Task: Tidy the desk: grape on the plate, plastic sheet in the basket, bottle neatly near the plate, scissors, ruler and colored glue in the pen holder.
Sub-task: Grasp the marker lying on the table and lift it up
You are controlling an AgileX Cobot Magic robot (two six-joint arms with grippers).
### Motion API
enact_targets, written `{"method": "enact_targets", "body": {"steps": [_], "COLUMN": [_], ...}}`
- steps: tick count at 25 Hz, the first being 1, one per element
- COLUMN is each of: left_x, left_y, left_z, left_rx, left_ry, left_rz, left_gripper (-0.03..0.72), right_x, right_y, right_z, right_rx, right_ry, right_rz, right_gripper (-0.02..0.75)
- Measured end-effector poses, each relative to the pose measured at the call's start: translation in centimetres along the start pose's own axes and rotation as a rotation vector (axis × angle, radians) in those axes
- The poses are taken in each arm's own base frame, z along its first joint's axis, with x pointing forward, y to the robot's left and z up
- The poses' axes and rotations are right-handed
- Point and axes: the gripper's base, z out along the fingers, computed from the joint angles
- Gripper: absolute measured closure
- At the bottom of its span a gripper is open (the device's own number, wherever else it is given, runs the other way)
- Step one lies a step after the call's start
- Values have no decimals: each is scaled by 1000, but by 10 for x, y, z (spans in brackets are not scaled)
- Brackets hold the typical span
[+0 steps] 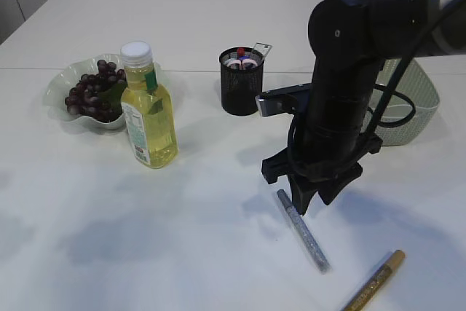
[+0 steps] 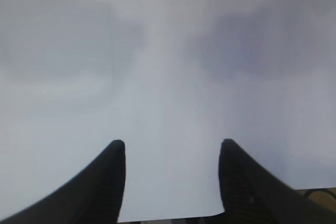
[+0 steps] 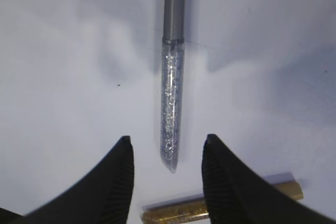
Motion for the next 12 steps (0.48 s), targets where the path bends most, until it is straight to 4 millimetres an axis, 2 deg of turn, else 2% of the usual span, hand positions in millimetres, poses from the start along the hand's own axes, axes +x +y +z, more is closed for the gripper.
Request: {"method": "enact_targets", "body": {"steps": [7,12], "left_x": [0,0], "left_y": [0,0], "left_z": [0,0], "left_rx": [0,0], "left_ry": [0,0], "left_rz": [0,0], "left_gripper": [273,273], "right_x": [-7,-12], "right_y": [0,-1], "right_z": [3,20], "right_rx": [-11,-7], "right_ry": [-84,-61], "right_rz": [73,92], "right_gripper": [386,386]}}
